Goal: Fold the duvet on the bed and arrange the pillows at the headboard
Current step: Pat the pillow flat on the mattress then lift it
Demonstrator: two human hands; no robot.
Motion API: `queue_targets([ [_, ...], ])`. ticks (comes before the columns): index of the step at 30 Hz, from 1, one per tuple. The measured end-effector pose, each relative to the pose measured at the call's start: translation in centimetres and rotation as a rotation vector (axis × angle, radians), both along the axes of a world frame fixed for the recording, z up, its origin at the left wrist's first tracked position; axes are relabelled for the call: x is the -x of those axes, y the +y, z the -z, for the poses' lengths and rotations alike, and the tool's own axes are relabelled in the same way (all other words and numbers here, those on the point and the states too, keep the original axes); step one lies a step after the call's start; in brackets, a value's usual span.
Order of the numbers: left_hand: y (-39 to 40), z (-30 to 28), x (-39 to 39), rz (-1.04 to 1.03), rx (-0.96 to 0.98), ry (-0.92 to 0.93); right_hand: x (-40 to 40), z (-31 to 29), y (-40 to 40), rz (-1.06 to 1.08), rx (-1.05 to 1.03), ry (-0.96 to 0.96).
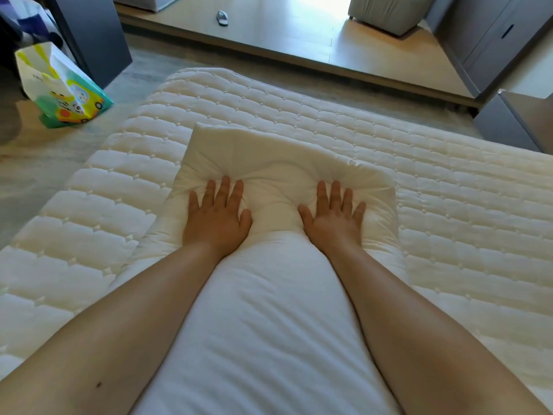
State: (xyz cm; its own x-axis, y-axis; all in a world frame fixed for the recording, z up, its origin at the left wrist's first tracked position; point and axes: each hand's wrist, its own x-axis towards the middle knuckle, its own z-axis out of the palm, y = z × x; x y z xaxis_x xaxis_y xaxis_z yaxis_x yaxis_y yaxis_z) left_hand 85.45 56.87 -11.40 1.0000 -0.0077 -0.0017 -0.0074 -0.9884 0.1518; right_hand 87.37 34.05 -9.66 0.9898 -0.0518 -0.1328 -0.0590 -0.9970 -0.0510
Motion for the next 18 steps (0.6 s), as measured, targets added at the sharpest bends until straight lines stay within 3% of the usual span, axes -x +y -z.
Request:
queue_targets([
  [6, 0.0, -0.6, 0.6, 0.015, -0.004, -0.038, 1.7, -1.1, -0.2, 0.009, -0.091, -0.226],
  [11, 0.0, -3.9, 1.5, 0.003, -0.025, -0.095, 6.6, -6.2, -2.8, 0.236, -0.572, -0.411],
  [13, 0.7, -6.3, 2.9, -0.049, 0.106, -0.228, 11.5, -7.2, -5.4, 0.337, -0.520, -0.271],
  [15, 2.3, -8.7, 4.2, -0.176, 0.170, -0.335, 16.4, -8.0, -7.7, 0.426, -0.696, -0.085],
  [16, 3.5, -9.6, 4.8, -0.246, 0.200, -0.310, 18.5, -8.5, -8.3, 0.491, -0.842, -0.018],
  [18, 6.2, -10.5, 6.6, -0.370, 0.317, -0.081, 21.9, -8.7, -9.2, 0.590, -1.012, 0.097],
])
